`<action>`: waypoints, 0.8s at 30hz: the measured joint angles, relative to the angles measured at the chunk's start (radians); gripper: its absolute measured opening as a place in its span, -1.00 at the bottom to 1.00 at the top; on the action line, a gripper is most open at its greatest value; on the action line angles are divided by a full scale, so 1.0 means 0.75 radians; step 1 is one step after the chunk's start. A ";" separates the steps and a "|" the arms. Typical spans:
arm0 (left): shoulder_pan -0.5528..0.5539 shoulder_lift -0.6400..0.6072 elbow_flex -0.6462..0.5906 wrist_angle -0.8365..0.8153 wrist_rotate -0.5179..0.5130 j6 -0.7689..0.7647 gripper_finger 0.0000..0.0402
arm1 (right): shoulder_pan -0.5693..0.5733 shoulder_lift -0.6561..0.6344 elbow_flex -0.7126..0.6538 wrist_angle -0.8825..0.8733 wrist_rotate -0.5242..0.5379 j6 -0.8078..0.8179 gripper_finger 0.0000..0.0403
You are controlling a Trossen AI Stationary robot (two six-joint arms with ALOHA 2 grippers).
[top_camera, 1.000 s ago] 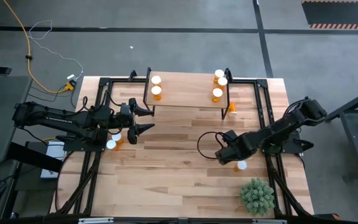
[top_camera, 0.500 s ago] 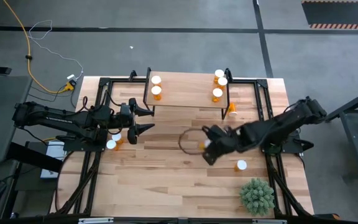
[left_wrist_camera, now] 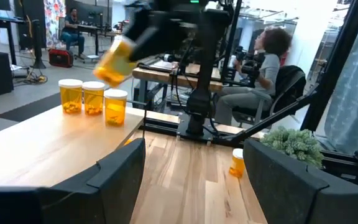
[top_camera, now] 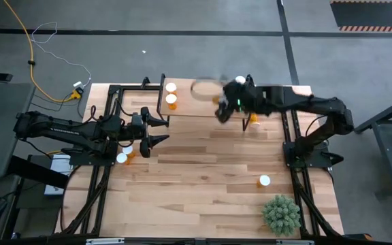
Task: Pick and place medicine bottles onto shelf by color
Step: Put the yellow pill bottle on the shelf
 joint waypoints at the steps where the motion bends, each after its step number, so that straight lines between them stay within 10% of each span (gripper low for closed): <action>1: 0.000 0.000 0.000 0.000 -0.005 0.000 0.30 | -0.055 0.001 0.000 -0.002 -0.014 -0.011 0.00; 9: 0.000 0.000 0.000 0.000 -0.016 0.001 0.30 | -0.342 0.099 -0.002 -0.011 -0.175 -0.023 0.00; 24: 0.000 0.000 0.000 0.001 -0.019 0.005 0.30 | -0.374 0.484 0.355 -0.386 -0.197 -0.083 0.00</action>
